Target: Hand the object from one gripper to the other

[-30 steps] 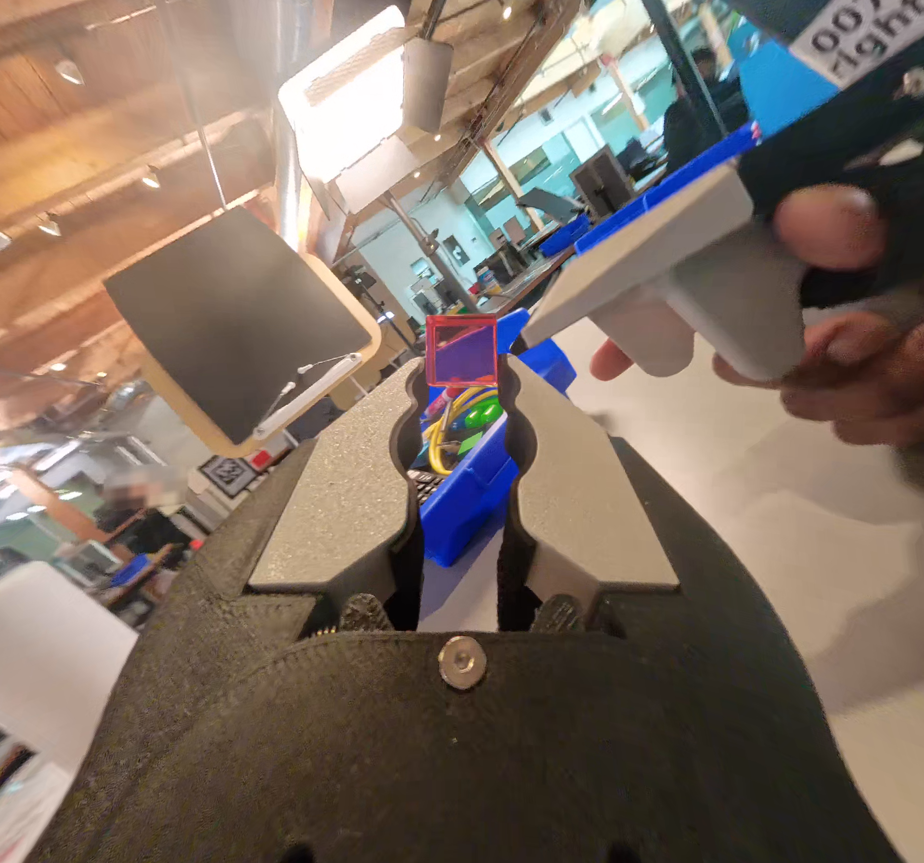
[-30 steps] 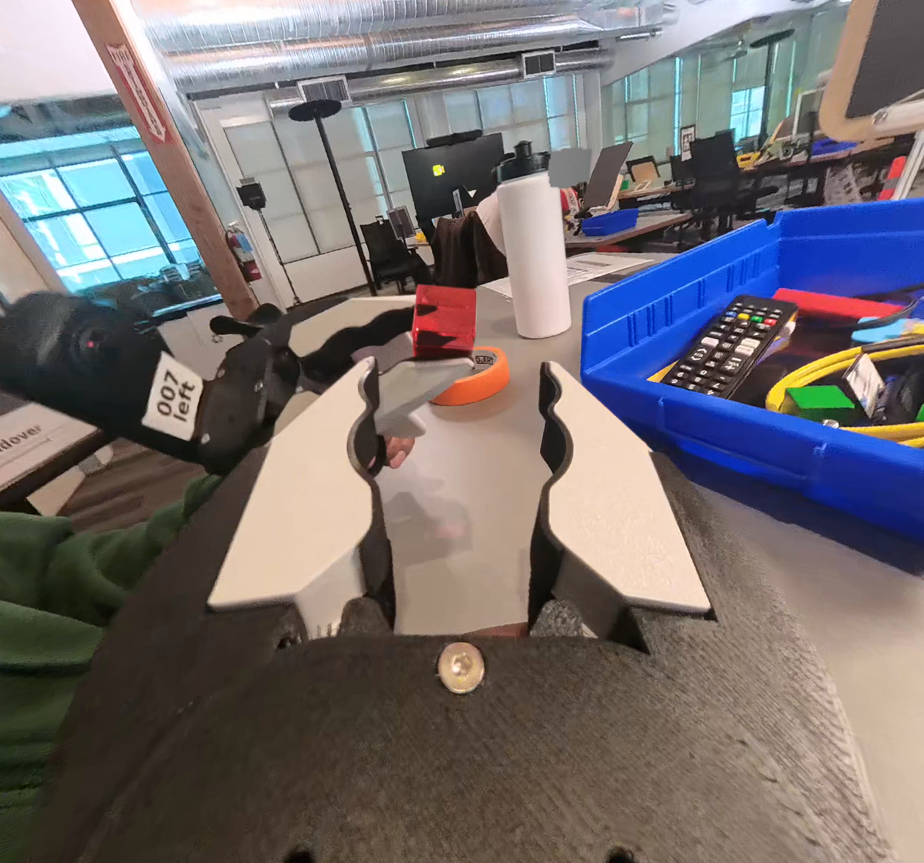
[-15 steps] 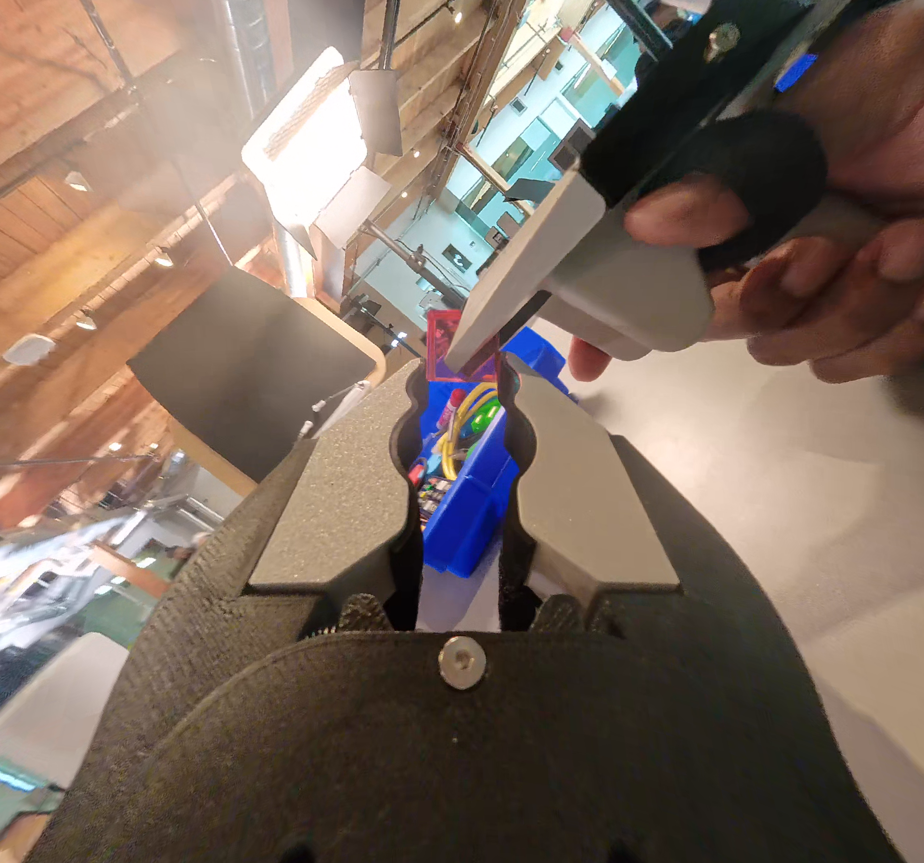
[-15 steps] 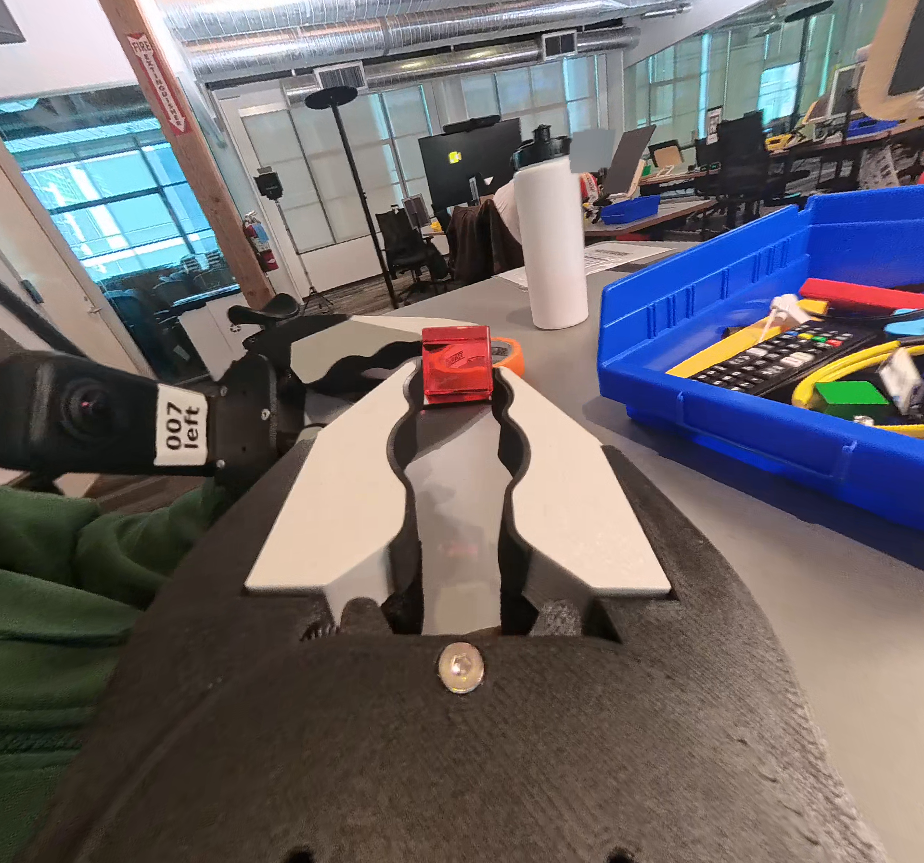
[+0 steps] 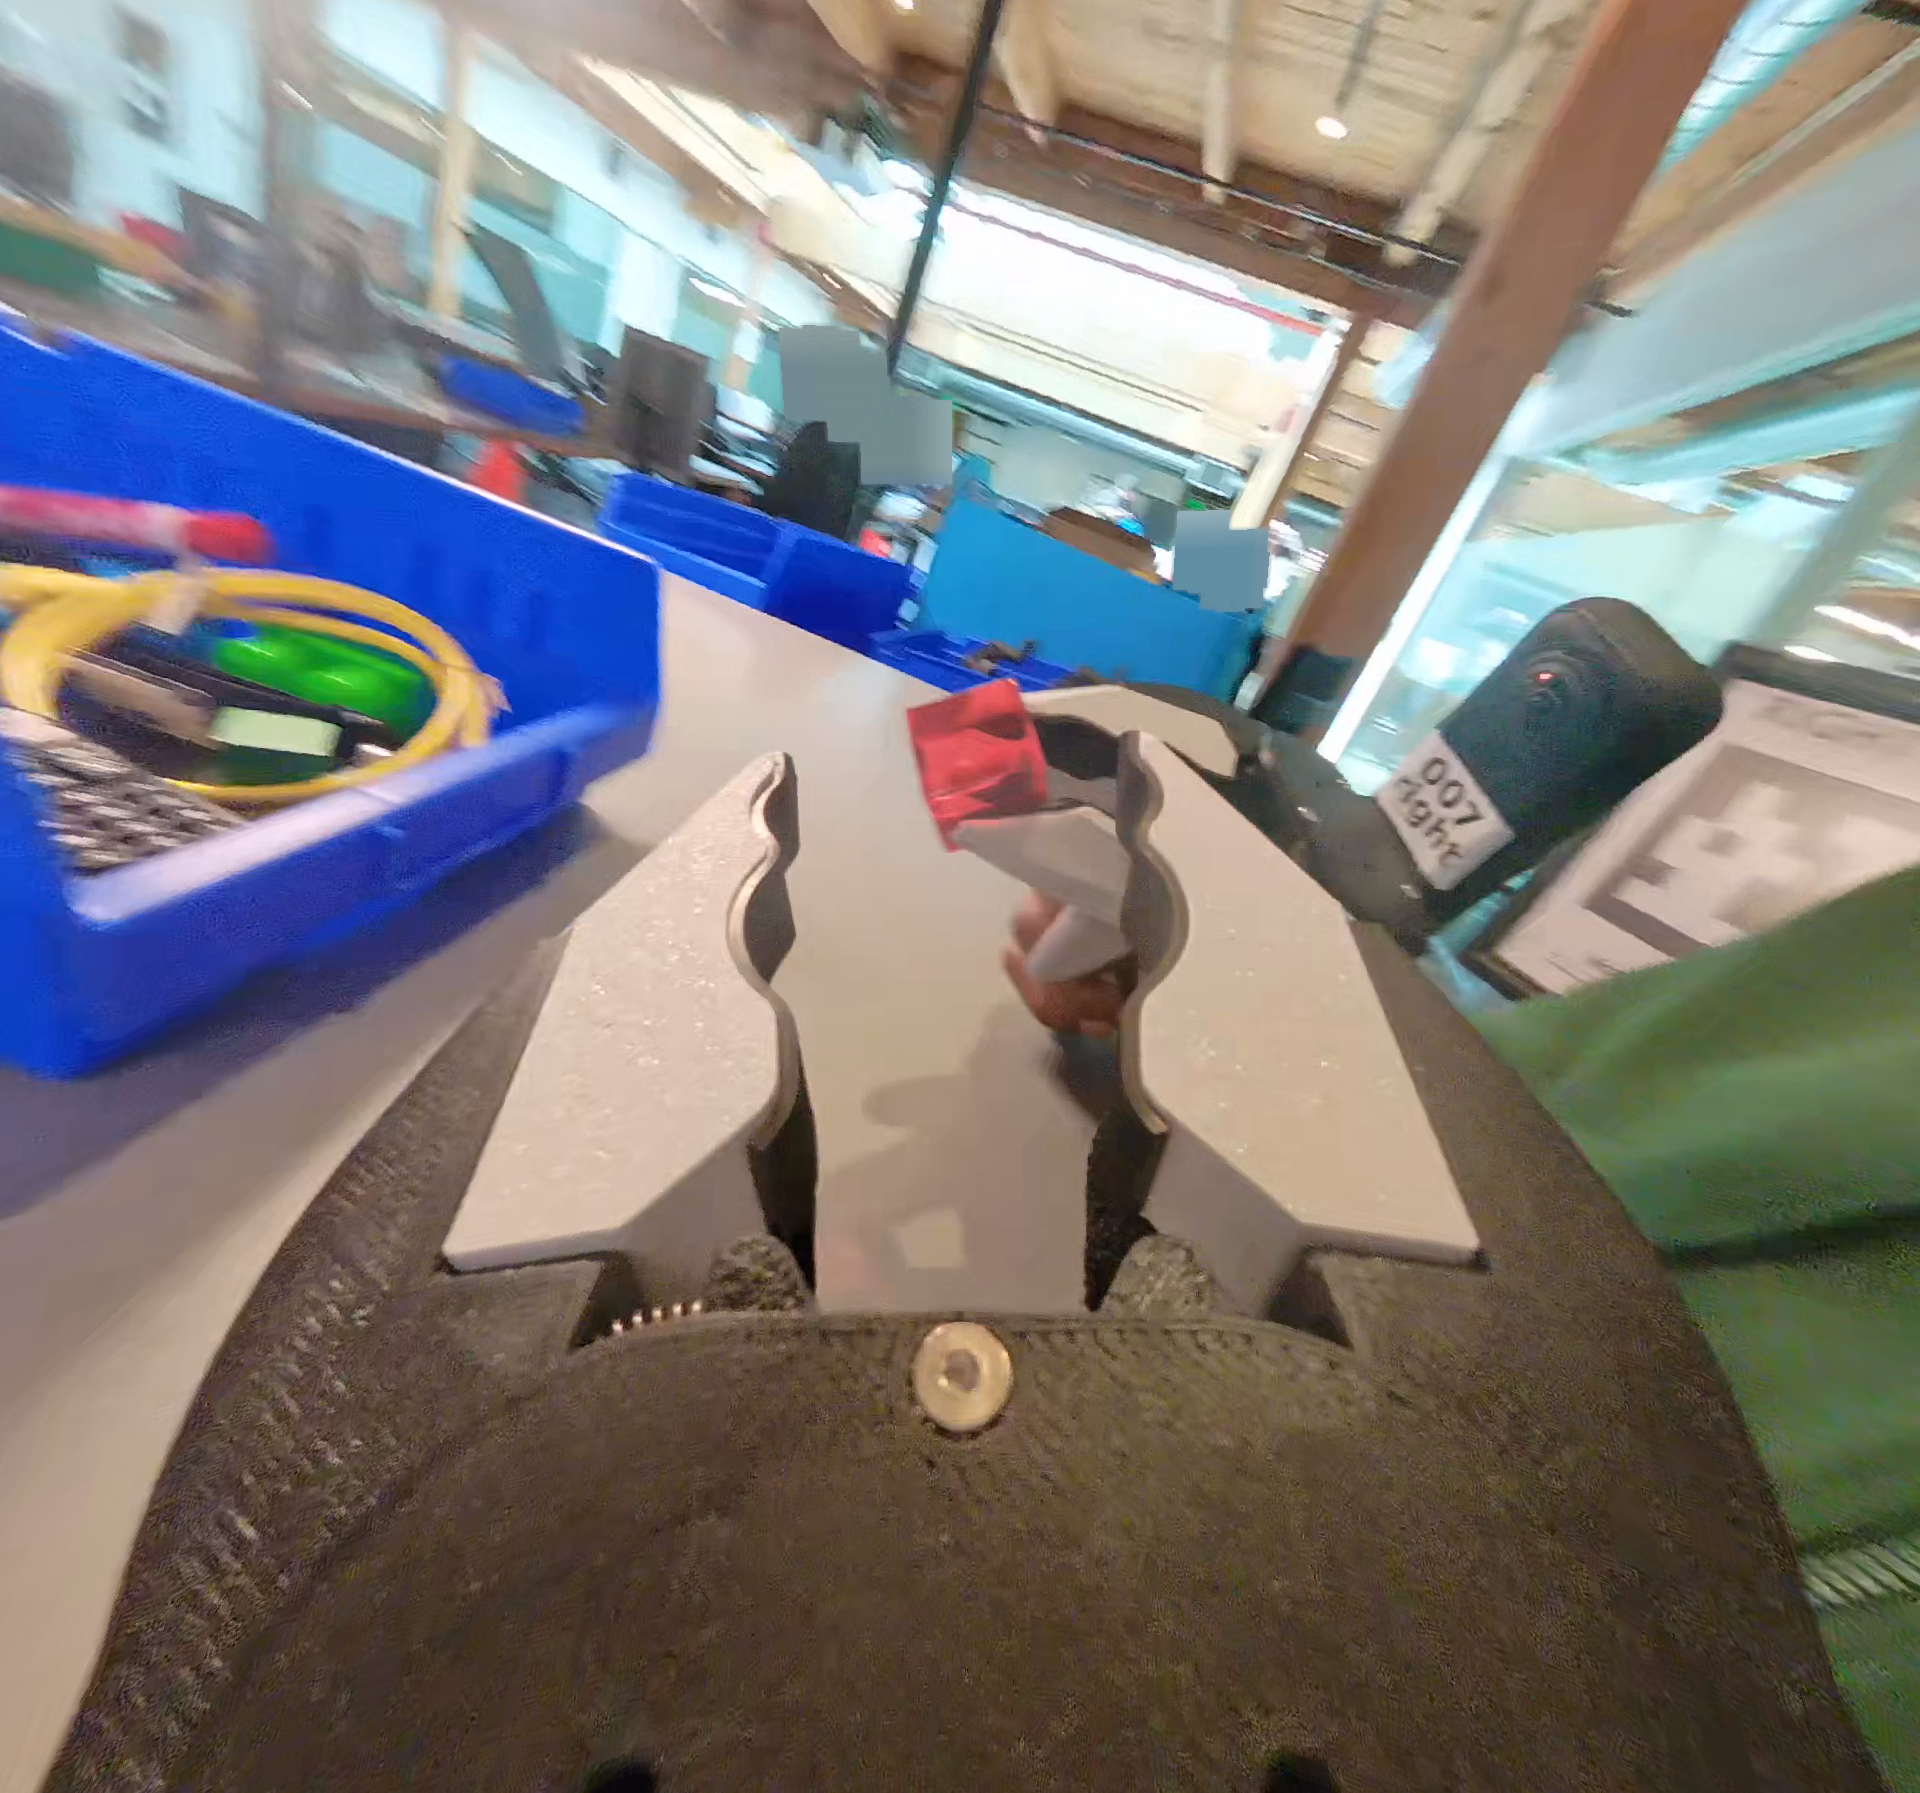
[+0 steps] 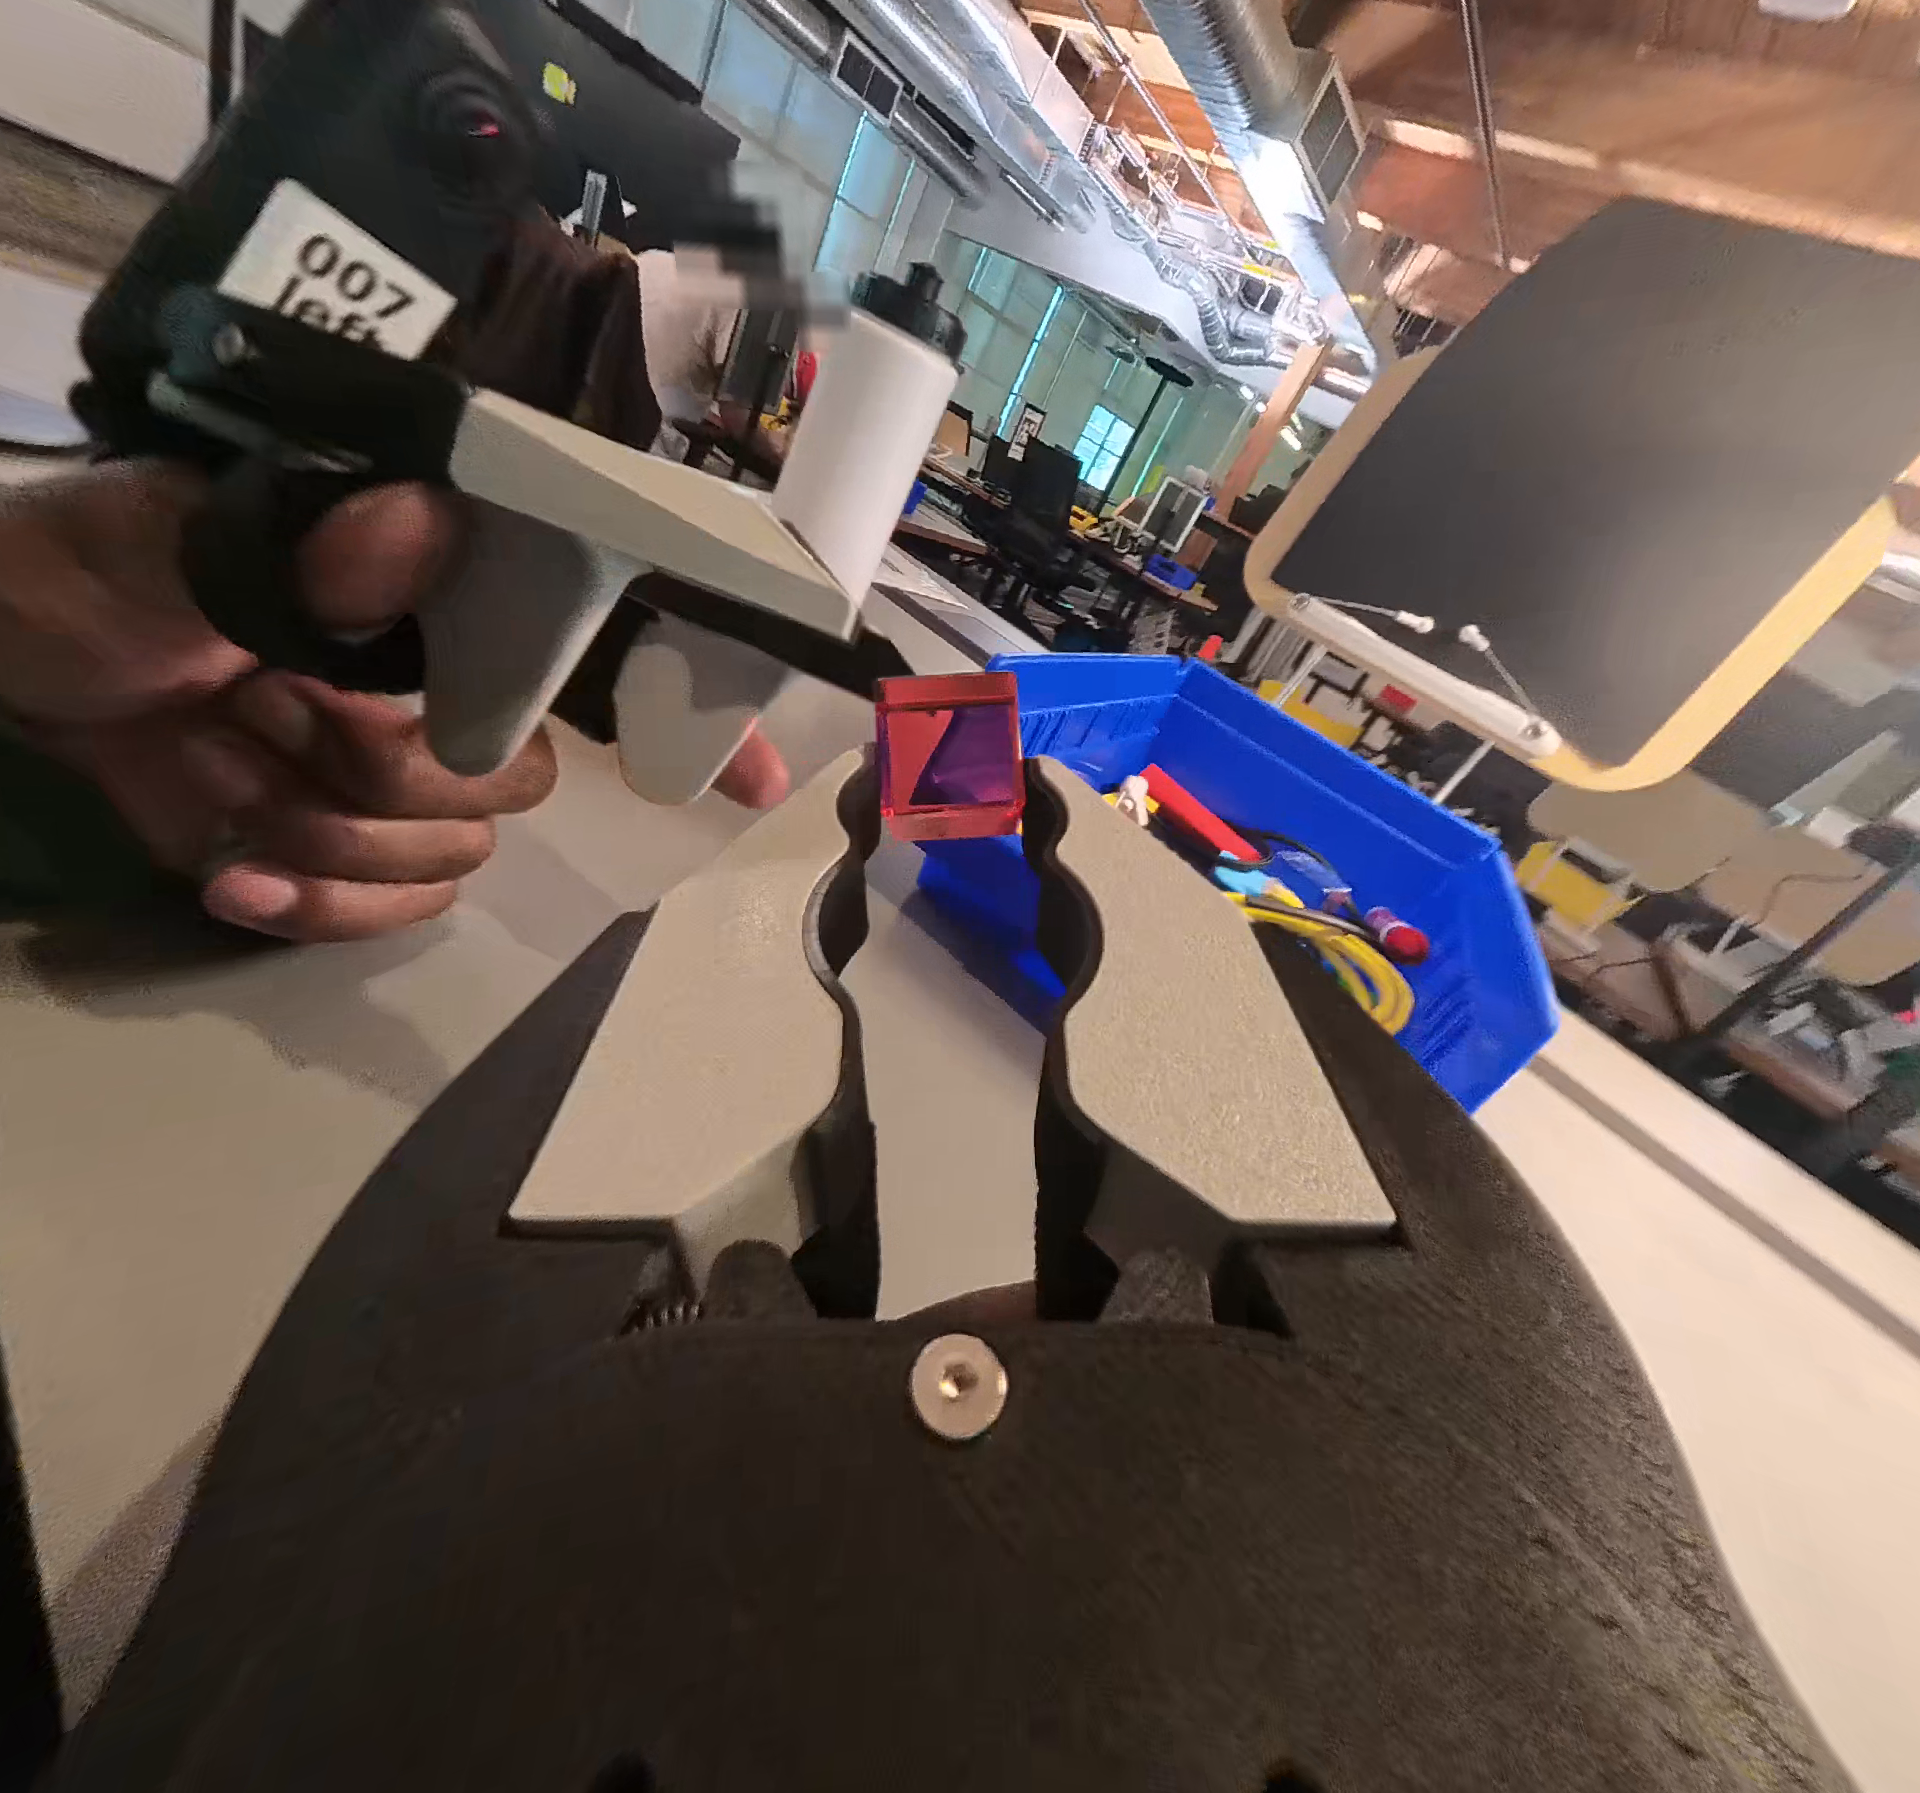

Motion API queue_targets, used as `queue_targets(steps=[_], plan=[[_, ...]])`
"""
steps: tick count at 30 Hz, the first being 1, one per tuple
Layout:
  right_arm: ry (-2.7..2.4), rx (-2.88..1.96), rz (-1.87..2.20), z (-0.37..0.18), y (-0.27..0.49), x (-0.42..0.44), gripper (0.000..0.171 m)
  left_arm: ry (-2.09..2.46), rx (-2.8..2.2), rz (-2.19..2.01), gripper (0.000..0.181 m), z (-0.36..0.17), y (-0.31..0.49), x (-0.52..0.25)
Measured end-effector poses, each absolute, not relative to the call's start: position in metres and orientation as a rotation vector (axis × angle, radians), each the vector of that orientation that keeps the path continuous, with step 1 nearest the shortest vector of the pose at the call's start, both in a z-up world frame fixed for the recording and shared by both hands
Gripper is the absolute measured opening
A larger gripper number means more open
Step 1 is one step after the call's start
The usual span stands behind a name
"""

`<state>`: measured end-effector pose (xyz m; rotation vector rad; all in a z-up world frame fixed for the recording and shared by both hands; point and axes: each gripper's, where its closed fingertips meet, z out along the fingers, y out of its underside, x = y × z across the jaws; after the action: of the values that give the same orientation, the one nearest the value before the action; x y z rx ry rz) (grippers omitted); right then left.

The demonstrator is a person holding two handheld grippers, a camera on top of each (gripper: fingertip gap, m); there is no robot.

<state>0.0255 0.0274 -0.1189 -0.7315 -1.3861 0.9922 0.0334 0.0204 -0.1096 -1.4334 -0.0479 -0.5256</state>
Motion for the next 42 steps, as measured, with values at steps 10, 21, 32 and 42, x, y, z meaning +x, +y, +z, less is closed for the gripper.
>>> queue_targets(steps=[10,21,32,42], plan=[[-1.359,-0.487,0.668,-0.118,0.009,0.029,0.027,-0.044,-1.489,-0.531,0.052,-0.117,0.025,0.039],[-1.316,-0.485,0.574,-0.115,0.015,0.030,0.027,0.032,-1.483,-0.508,0.029,-0.115,0.021,0.048],[-1.315,-0.875,1.351,-0.105,0.027,0.036,0.036,0.311,-1.361,0.727,0.027,-0.107,0.021,0.018],[-1.408,-1.057,1.793,-0.111,0.020,0.037,0.045,0.446,-1.286,0.840,0.028,-0.105,0.023,0.036]])
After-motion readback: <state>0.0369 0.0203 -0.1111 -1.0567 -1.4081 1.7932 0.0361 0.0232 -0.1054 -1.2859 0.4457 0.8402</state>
